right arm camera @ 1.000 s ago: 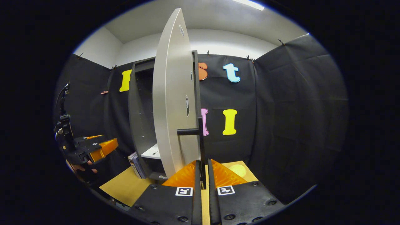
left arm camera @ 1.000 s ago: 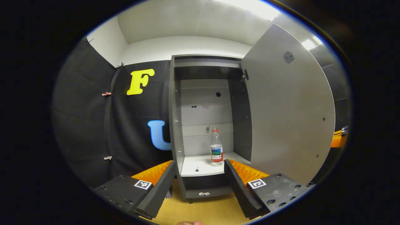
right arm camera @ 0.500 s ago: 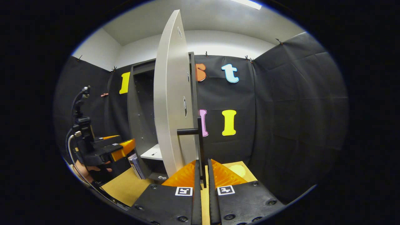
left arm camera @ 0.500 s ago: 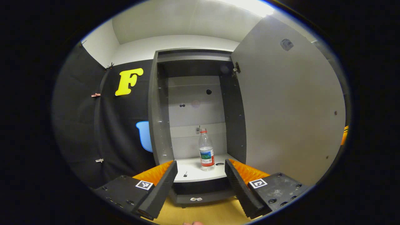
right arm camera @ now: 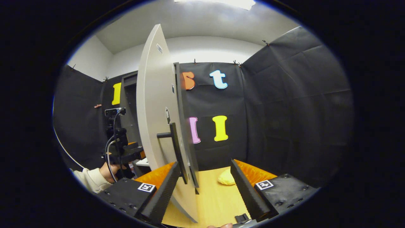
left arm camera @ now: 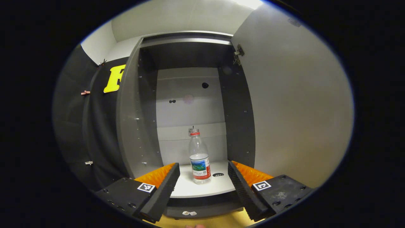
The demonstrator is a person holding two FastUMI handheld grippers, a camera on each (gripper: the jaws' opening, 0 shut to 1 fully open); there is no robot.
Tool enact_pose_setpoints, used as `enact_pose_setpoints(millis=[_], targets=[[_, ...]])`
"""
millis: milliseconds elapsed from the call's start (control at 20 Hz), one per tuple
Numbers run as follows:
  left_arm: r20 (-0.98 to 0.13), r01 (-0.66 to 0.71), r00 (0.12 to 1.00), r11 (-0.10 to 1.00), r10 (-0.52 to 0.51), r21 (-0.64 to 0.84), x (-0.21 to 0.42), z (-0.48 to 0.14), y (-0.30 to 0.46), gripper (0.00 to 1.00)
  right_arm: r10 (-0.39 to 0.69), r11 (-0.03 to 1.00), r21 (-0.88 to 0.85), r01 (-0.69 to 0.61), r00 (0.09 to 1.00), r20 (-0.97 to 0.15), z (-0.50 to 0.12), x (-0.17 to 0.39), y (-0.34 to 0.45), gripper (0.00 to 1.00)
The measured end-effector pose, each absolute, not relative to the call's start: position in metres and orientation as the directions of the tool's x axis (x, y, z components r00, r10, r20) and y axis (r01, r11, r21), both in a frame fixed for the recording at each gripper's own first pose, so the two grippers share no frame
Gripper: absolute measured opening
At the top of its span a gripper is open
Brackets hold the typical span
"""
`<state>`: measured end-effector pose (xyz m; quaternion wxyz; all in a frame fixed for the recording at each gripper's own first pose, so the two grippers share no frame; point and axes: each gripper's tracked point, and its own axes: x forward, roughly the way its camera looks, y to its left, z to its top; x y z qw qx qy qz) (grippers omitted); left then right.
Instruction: Open the cabinet door with the right hand, grasp the bottle in the cabinet with the left hand and place it on the coaster, then close the cabinet door with the right hand.
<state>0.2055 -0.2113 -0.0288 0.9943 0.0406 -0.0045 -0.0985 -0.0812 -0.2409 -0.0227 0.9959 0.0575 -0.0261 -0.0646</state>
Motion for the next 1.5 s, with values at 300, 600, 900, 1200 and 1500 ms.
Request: enact_pose_setpoints(millis=[300, 600, 900, 1200, 1500], targets=[[-0.036, 0.14, 0.99, 0.988, -0.138, 0.061, 0.281, -0.061, -0.21, 0.99, -0.253, 0.967, 0.042, 0.252, 0.967, 0.034, -0.042, -0.076, -0.277, 0.98], [-0.072, 0.122, 0.991, 0.99, -0.117, 0.067, 0.341, -0.09, -0.21, 0.96, -0.296, 0.955, 0.011, 0.296, 0.954, 0.05, -0.039, -0.072, -0.288, 0.98], [-0.071, 0.116, 0.991, 0.992, -0.113, 0.045, 0.372, -0.097, -0.217, 0.87, -0.329, 0.944, -0.026, 0.33, 0.944, 0.028, -0.049, -0.074, -0.298, 0.98], [-0.072, 0.109, 0.992, 0.993, -0.106, 0.036, 0.361, -0.09, -0.207, 0.78, -0.319, 0.948, -0.012, 0.319, 0.947, 0.024, -0.05, -0.073, -0.294, 0.98], [-0.039, 0.138, 0.99, 0.99, -0.137, 0.04, 0.312, -0.058, -0.188, 0.78, -0.268, 0.963, 0.023, 0.268, 0.963, 0.022, -0.048, -0.069, -0.282, 0.98]])
